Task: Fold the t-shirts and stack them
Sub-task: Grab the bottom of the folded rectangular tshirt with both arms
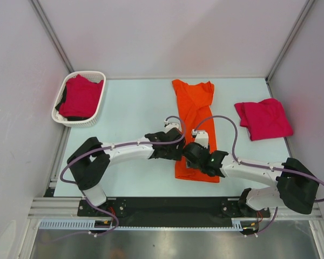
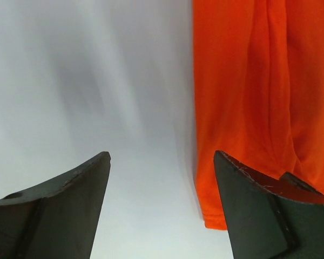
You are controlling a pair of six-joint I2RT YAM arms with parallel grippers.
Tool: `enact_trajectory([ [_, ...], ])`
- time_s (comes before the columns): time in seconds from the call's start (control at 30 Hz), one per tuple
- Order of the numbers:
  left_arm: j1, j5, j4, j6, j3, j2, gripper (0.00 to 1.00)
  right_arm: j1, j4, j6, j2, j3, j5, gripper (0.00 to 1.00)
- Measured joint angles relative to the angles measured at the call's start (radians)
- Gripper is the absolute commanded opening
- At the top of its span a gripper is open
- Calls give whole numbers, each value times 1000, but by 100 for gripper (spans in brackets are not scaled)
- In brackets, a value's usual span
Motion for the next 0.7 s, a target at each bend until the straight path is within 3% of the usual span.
enact_trajectory([
  [0.3, 122, -190, -137, -78, 39, -77, 89, -30, 25, -8, 47, -11, -93, 53],
  [0.47, 234, -294, -195, -111, 38, -207, 91, -33, -9, -9, 91, -6, -138, 32],
  [0.6, 312, -352, -234, -108, 48, -237, 92, -39, -26, -9, 92, -4, -173, 7],
  [0.7, 338, -375, -254, -100, 55, -230, 92, -51, -35, -14, 91, -3, -189, 0],
])
